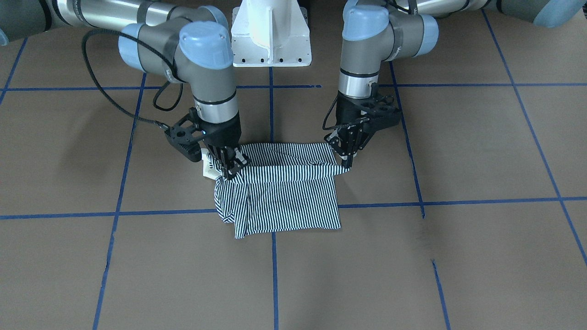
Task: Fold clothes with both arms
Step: 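Lift the near edge with both grippers and fold it away from the robot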
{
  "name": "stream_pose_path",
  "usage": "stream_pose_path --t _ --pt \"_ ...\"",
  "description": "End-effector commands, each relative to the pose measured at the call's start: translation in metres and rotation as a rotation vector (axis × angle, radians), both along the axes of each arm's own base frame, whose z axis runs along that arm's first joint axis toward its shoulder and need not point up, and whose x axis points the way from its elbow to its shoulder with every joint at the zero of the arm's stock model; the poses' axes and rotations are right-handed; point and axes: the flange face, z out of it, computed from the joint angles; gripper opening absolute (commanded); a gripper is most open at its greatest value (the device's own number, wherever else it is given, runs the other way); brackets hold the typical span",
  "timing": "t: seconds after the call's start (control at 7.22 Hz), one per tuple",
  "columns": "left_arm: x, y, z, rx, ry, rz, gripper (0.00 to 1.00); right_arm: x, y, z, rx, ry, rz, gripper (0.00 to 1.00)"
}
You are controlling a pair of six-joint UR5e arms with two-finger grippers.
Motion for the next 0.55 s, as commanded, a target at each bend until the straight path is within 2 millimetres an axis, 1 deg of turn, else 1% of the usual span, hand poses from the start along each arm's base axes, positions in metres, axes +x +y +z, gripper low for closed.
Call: stream_pose_path --t 0.0,0.14,0.28,0.42 --pt "0.037 -0.080 0.027 0.087 -0.116 0.040 0.42 -0.025 -0.101 0.019 0.035 0.023 -0.064 0.55" --pt "0.029 -0.099 0.031 0.121 -0.093 0.022 0.68 -0.018 -0.123 0.032 0.060 0.030 -0.076 1.00" --pt "0.027 -0.100 0.027 0.139 -0.066 0.018 1.00 -0.011 -0.128 0.027 0.097 0.037 -0.104 1.00" --pt "0.023 -0.100 0.026 0.143 -0.061 0.016 1.00 0.001 -0.137 0.029 0.111 0.045 -0.105 1.00"
